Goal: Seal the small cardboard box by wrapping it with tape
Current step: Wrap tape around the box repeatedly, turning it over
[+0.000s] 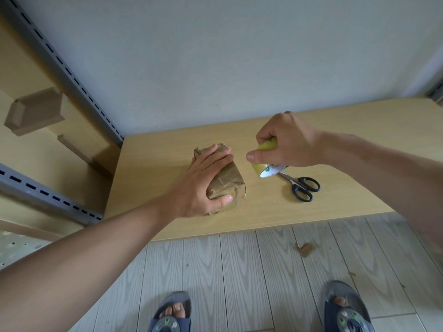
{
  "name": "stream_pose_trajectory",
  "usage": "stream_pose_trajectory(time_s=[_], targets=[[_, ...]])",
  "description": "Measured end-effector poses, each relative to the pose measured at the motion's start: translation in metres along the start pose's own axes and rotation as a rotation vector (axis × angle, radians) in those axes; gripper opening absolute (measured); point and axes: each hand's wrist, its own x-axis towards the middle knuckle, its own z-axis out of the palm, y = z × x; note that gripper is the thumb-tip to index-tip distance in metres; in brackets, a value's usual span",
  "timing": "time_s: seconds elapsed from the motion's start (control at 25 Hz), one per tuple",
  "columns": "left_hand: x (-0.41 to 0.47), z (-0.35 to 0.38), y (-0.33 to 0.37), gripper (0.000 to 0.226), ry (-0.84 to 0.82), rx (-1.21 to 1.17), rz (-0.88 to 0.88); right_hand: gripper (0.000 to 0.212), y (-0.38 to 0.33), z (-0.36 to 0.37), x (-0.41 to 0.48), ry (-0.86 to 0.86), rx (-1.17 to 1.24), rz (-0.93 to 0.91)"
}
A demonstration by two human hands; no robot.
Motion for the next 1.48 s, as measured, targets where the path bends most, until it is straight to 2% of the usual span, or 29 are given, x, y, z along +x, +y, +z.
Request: stream_pose_trajectory(time_s=[0.32, 0.64, 1.0, 1.24, 1.32, 1.4, 1.48], targets=[[-0.001, 0.000, 0.004, 0.087, 0.025, 0.021, -0.032, 0.061, -0.034, -0.004, 0.001, 0.031, 0.011, -0.110], [-0.003, 0.007, 0.000, 0.095, 0.035, 0.074, 0.022, 0.054, 0.036, 0.020, 0.006, -0.035, -0.044, 0.083], [-0.007, 0.003, 0.003, 0.090, 0.020, 0.147, 0.052, 0.057, 0.055, 0.045, 0.021, -0.124, -0.018, 0.179], [-0.010, -0.003, 0.009, 0.067, -0.051, 0.219, 0.085, 0.052, 0.053, 0.064, 0.017, -0.195, -0.030, 0.268], [-0.011, -0.007, 0.016, 0.063, -0.057, 0.078, 0.013, 0.052, 0.054, 0.066, 0.016, -0.190, -0.023, 0.294], [-0.010, -0.010, 0.022, 0.048, -0.019, -0.104, -0.099, 0.051, 0.056, 0.063, 0.015, -0.179, -0.017, 0.331], [-0.007, -0.012, 0.024, 0.036, 0.009, -0.167, -0.182, 0.051, 0.057, 0.062, 0.015, -0.174, -0.009, 0.340]])
